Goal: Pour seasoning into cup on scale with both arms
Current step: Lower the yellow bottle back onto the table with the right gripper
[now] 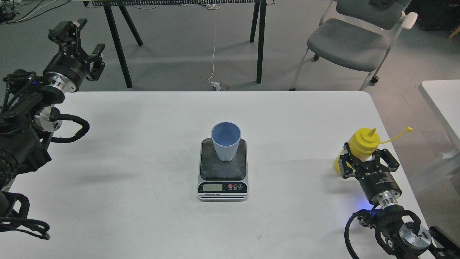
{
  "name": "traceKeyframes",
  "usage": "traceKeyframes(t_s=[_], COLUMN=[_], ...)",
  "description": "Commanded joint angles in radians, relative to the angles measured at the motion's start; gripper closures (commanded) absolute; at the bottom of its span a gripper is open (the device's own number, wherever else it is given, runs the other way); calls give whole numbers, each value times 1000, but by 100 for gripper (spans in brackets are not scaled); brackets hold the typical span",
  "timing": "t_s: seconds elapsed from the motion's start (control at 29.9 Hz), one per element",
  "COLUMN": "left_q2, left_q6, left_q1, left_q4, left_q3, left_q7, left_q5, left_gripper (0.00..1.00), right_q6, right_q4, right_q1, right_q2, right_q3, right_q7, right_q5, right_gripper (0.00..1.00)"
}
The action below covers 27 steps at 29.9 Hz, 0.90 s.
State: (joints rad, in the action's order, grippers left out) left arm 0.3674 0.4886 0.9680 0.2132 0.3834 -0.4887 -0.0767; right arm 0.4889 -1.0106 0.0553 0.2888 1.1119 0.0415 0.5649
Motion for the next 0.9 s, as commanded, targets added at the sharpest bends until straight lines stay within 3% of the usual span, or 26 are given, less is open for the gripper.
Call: traceKeyframes(t_s=[0.0, 0.17, 0.23, 0.33, 0.5, 0.87], left_q2=[-4, -4, -1, 1, 2, -4], left_q6=[0, 0, 0, 0, 0, 0], left_q1=[0, -2, 0, -2, -3, -11], left_q4=[0, 0, 0, 0, 0, 0], left_q3=[-1, -1, -1, -1, -1, -1], left_q7=[0, 0, 0, 0, 0, 0], left_q5=[0, 0, 0, 2, 2, 0], left_gripper=[21, 21, 21, 21, 21, 21], right_q6=[0, 0, 0, 0, 0, 0], right_q4=[0, -2, -2, -2, 0, -11], right_q1=[0, -2, -2, -3, -8, -26], right_q2=[1, 0, 0, 0, 0, 0], right_q3=[-1, -1, -3, -4, -4, 8], right_q7=[1, 1, 0, 0, 0, -3], right_q5=[-2, -20, -20, -22, -22, -16], right_gripper=[37, 30, 21, 17, 2, 1])
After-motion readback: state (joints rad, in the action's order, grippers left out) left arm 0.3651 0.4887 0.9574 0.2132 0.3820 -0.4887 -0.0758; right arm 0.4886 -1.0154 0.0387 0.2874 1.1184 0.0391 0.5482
